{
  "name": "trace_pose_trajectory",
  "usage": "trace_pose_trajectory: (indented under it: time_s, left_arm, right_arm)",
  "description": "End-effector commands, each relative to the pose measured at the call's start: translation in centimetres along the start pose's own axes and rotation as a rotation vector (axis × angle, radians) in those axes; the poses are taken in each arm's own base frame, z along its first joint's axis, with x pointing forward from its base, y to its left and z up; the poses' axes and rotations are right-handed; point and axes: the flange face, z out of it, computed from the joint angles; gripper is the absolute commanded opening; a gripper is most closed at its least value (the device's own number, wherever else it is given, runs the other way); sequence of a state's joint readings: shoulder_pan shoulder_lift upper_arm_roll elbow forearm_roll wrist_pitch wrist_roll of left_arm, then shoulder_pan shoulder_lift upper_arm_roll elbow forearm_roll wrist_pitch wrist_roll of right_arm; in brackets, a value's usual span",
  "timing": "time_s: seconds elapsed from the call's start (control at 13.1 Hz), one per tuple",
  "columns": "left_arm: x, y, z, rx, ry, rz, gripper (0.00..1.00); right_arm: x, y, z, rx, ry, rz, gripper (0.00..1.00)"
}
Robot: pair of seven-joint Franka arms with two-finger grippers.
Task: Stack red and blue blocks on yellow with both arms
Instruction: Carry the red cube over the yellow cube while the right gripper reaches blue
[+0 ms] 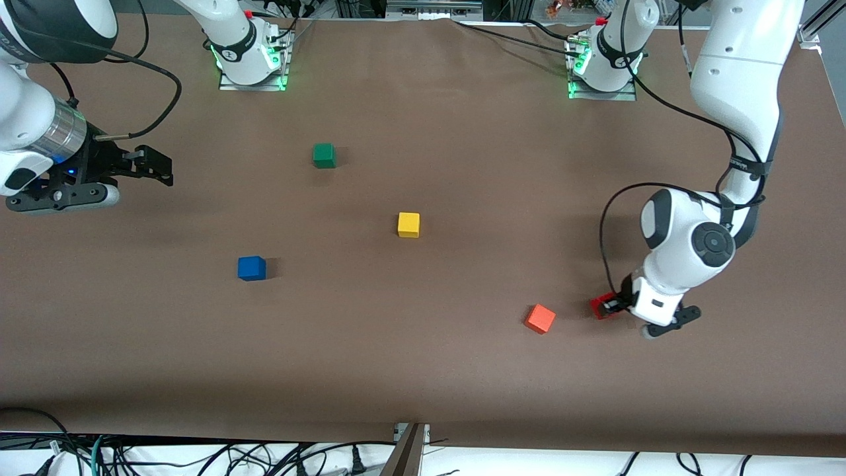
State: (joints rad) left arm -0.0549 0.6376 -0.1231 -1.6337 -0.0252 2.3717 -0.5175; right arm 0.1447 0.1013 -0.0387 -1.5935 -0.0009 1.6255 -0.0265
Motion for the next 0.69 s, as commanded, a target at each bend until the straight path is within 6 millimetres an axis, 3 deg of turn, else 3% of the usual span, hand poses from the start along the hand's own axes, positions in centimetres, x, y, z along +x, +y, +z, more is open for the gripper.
trace_pose_trajectory:
  time_s: [0.0,0.15,0.31,0.46,0.61]
  left_arm:
    - [-3.3,8.0,-4.4,0.001,-0.061,-0.005,0.15]
    - [-8.1,15.1,-5.9,-0.001,-0.078,0.092,0.14]
    - [-13.8,21.0,-6.0,-0.012,-0.083,0.164,0.11]
    - [-20.2,26.0,-4.8,-0.012,-0.103,0.236,0.12]
    - [-23.4,28.8,-4.7,0.000,-0.069,0.323,0.13]
  right_arm:
    - [0.1,-1.1,-0.9,0.001,0.016,-0.019,1.00]
    - [0.1,-1.5,-0.9,0.001,0.016,-0.019,1.00]
    - [0.2,-1.0,-0.7,0.001,0.010,-0.016,1.00]
    - [0.5,-0.5,-0.3,0.012,0.005,-0.004,1.00]
    - [1.4,-0.5,1.8,0.018,-0.030,-0.005,1.00]
